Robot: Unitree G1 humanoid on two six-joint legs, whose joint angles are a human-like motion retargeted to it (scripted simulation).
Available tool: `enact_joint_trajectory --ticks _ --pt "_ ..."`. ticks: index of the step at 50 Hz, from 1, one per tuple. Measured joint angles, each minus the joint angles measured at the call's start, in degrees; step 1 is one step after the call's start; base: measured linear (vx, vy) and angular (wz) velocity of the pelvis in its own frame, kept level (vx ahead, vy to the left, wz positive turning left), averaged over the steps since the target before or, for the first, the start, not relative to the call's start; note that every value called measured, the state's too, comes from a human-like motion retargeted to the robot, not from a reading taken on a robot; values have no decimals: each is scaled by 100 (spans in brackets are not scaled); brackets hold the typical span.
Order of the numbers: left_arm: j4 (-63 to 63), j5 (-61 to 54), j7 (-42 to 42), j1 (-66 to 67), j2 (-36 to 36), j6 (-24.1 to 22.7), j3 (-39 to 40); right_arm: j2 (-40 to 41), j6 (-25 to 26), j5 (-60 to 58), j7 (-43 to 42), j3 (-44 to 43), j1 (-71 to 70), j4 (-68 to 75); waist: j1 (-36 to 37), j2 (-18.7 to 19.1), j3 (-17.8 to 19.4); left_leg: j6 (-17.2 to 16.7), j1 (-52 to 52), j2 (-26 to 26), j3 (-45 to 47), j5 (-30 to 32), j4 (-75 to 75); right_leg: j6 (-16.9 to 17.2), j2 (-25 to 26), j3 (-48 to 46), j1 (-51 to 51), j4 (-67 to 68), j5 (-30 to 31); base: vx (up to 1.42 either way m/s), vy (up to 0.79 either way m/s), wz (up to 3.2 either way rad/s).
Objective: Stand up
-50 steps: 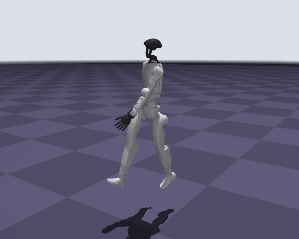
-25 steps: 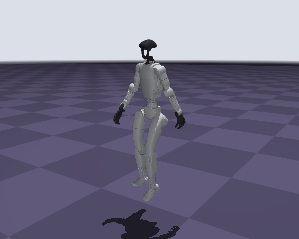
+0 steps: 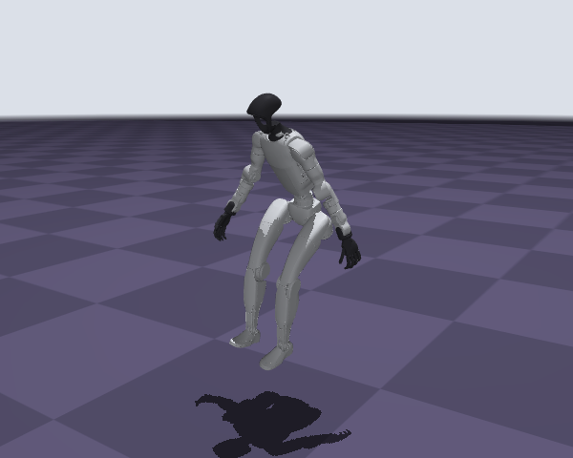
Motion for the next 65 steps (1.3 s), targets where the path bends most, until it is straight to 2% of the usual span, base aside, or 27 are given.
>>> enact_joint_trajectory --ticks 2,3,5,7,10,12,15,18,20,22,23,25,27,28,30,32,33,35,37,40,42,44,47,50,55,58,65 --pt "-128 112 58 -3 118 -47 -106 -7 -6 40 -99 76 -187 -121 -81 -71 30 -88 -589 39 53 -291 593 201 440 597 -875 146 -719 -20 15 -46" --pt "-171 183 67 -13 171 -41 -138 -16 -33 99 -159 108 -256 -196 -171 -36 116 -127 -933 -56 -50 -436 971 18 -50 64 -1370 143 -580 -27 20 -30" --pt "-189 264 146 -93 170 28 -190 -121 -112 225 -270 129 -357 -371 -237 -20 241 -146 -1472 -34 184 -632 1447 -578 -310 -306 -2044 -314 -624 -37 34 -22" --pt "-78 185 289 -245 138 99 -209 -237 -235 308 -430 189 -407 -555 -201 -285 402 -69 -1922 -72 719 -787 1839 -675 -731 -264 -2518 -863 -356 -47 62 -60" --pt "84 77 262 -306 56 92 -297 -317 -439 303 -784 347 -235 -657 -147 -577 1020 -50 -2226 193 1202 -1088 2583 -675 -963 -282 -2562 -1669 -242 -51 40 -31" --pt "150 81 330 -185 -52 -46 -482 -335 -529 216 -1086 512 126 -593 -154 -796 1468 -89 -2274 41 1354 -1299 3028 -675 -1277 -410 -2562 -1362 332 -51 24 39" --pt "191 220 1065 442 -212 -293 -1114 -227 -642 56 -1535 1063 1182 -337 -195 -1105 1643 -135 -2344 88 1859 -1375 3572 -675 -1455 322 -2562 -1475 2394 -56 20 65" --pt "234 1055 2763 934 -422 -283 -1487 -54 -825 -404 -2264 1663 2479 28 -197 -1626 1643 -154 -2381 136 2677 -1450 4043 -675 -1702 591 -2562 -1401 3697 -80 14 68" --pt "442 1718 3963 1037 -675 -147 -1295 145 -1082 -835 -3053 1834 3345 338 -198 -1853 1643 -154 -2381 141 3072 -1424 4259 -675 -1760 764 -2562 -1097 3966 -81 16 58" --pt "516 1198 4929 1076 -1134 258 -1199 484 -1423 -1045 -3851 1891 3982 641 -214 -2174 1643 -154 -2381 341 3527 -922 4389 -675 -1875 860 -2529 -1000 3961 -108 40 4" --pt "207 548 6888 1227 -1511 354 -765 724 -1618 -1036 -4191 1773 4228 875 -223 -2341 1643 -154 -2381 435 3666 -406 4379 -675 -1961 847 -2510 -927 3957 -69 39 26" --pt "-1259 568 8984 1576 -2577 837 -440 969 -1193 -592 -6583 1148 4687 684 -151 -1974 1643 -154 -2381 1012 4140 639 4704 -675 -2327 758 -2488 -1015 3884 -1 37 117" --pt "-1904 -356 7959 1620 -2169 1226 -1191 1112 -806 -1447 -7725 761 4441 -213 -793 -934 1542 -154 -2381 2470 4868 1516 4920 -675 -3291 -1438 -2254 -1084 3709 27 10 202" --pt "-1749 -132 7949 1195 -2235 1612 -1234 1149 -1098 -1695 -7462 488 3823 576 -882 -921 1237 -154 -2381 2908 5125 1775 4832 -675 -3536 -1390 -2303 -904 3322 10 -4 116" --pt "-1094 780 7690 927 -2210 1201 -688 985 -942 -2598 -6860 -409 3578 1059 -927 -784 769 -154 -2381 2898 4741 1956 4536 -675 -3336 -841 -2538 -572 2245 -26 21 -10" --pt "-442 620 7526 220 -1697 673 -1452 925 243 -1470 -6503 571 2616 1712 -819 -554 1063 -154 -2381 3167 4604 1999 4368 -675 -3252 -1177 -2541 -626 2693 -91 30 7" --pt "-621 1046 7656 55 -1773 390 -1303 984 654 -1293 -6710 555 2449 1594 -780 -748 1281 -154 -2381 3121 4605 2163 4315 -675 -3429 -1392 -2538 -707 3391 -84 -16 92" --pt "-1058 1314 8126 -249 -1744 66 -1421 1055 602 -1731 -7182 506 2390 921 -912 -1078 1643 -154 -2381 2363 4263 2463 3653 65 -3390 -1123 -2283 -1167 3826 -76 -11 83" --pt "-1571 1417 8133 -349 -1761 -29 -1413 1126 502 -2013 -7532 534 2292 586 -767 -1149 1643 -154 -2381 2136 4109 2543 2965 359 -3161 -1095 -2368 -1172 3187 -100 31 -34" --pt "-2227 1284 8071 -288 -1947 32 -1340 1379 699 -2606 -7052 -101 2228 517 -475 -1111 1643 -154 -2381 1896 3798 2630 2290 -373 -2790 -1364 -2488 -1247 3958 -4 17 -48" --pt "-2212 1059 8166 -277 -1864 73 -1299 1422 1001 -2421 -6796 165 2158 541 -403 -1157 1643 -154 -2374 2039 3818 2630 1428 -232 -2381 -1088 -2524 -1640 3935 41 -12 -77" --pt "-2274 996 8165 -265 -1927 208 -1013 1397 1238 -2195 -6651 545 2157 484 -298 -1406 1643 -154 -2369 1562 3171 2630 404 -25 -2051 -806 -2562 -2040 3689 47 -15 -91" --pt "-2301 954 8128 -207 -1858 403 -898 1422 1063 -2393 -6721 626 2018 457 -411 -1665 1643 -154 -2332 1045 2759 2587 -935 169 -2182 -1054 -2562 -2362 3094 10 -18 -5" --pt "-2193 1027 8039 -131 -1777 661 -812 1418 707 -2807 -6762 628 1860 548 -309 -1722 1643 -154 -2140 987 2802 2532 -1616 -242 -2159 -1219 -2562 -2308 2730 -4 -7 -27" --pt "-2127 982 7947 -32 -1783 675 -824 1304 217 -2900 -6511 489 1399 713 -365 -1745 1643 -154 -2155 765 2313 2455 -1606 -27 -2125 -984 -2562 -2178 2991 -3 -4 -5" --pt "-2261 1089 7988 -21 -1833 598 -776 1210 308 -2837 -6339 328 1040 740 -254 -1790 1643 -154 -2190 843 2154 2229 -1473 -246 -1917 -685 -2562 -2016 2856 -10 -4 -49" --pt "-2397 1304 7178 -459 -1330 -159 -817 948 267 -2582 -5464 -161 255 840 -66 -1776 1643 -154 -2127 1096 1754 1409 -1065 -628 -1947 -1097 -2562 -924 1785 -3 -13 -30"
